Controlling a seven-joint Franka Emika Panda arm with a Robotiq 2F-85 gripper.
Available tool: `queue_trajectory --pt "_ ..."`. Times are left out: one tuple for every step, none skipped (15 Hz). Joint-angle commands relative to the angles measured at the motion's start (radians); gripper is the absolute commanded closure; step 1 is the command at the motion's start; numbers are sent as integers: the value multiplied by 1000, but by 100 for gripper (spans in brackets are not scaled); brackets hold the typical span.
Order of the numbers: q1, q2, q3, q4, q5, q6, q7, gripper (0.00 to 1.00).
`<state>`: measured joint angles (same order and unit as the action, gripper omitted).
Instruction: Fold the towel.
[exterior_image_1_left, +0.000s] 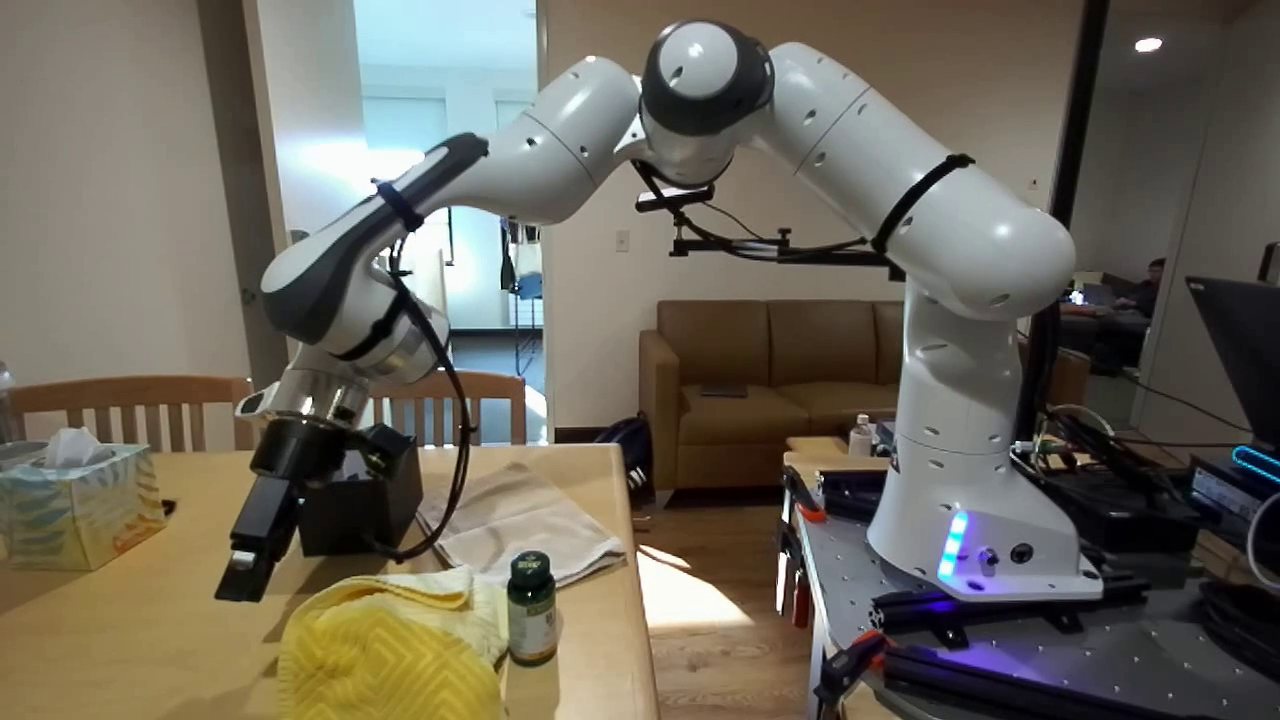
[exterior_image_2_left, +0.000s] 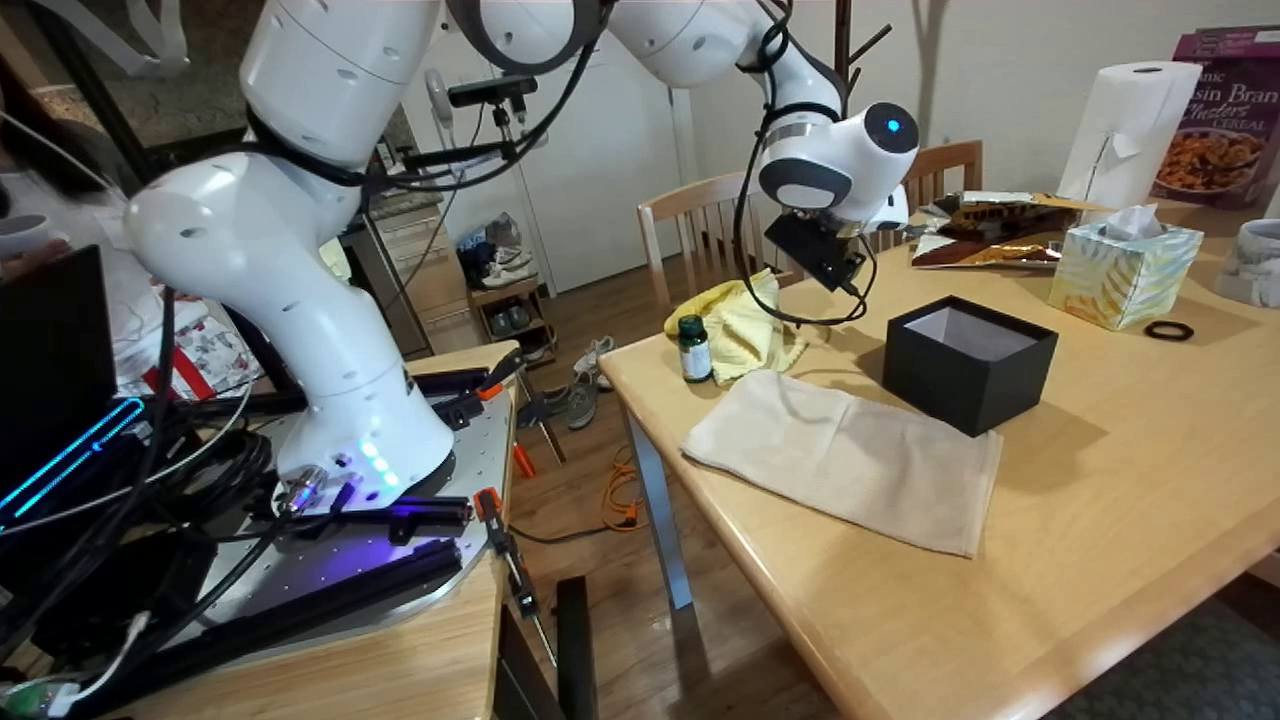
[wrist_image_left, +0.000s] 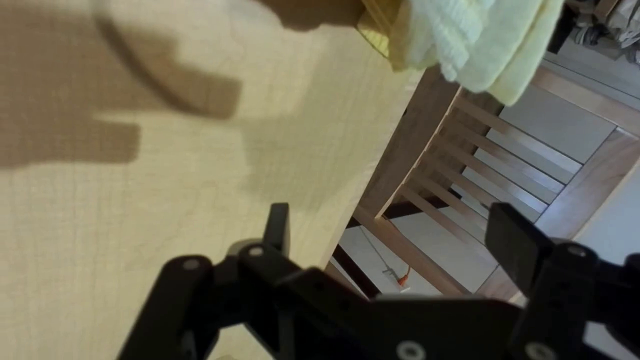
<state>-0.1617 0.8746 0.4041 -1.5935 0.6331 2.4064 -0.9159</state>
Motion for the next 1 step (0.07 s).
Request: queue_trajectory --pt "7 0 -8 6 7 -5 -2 0"
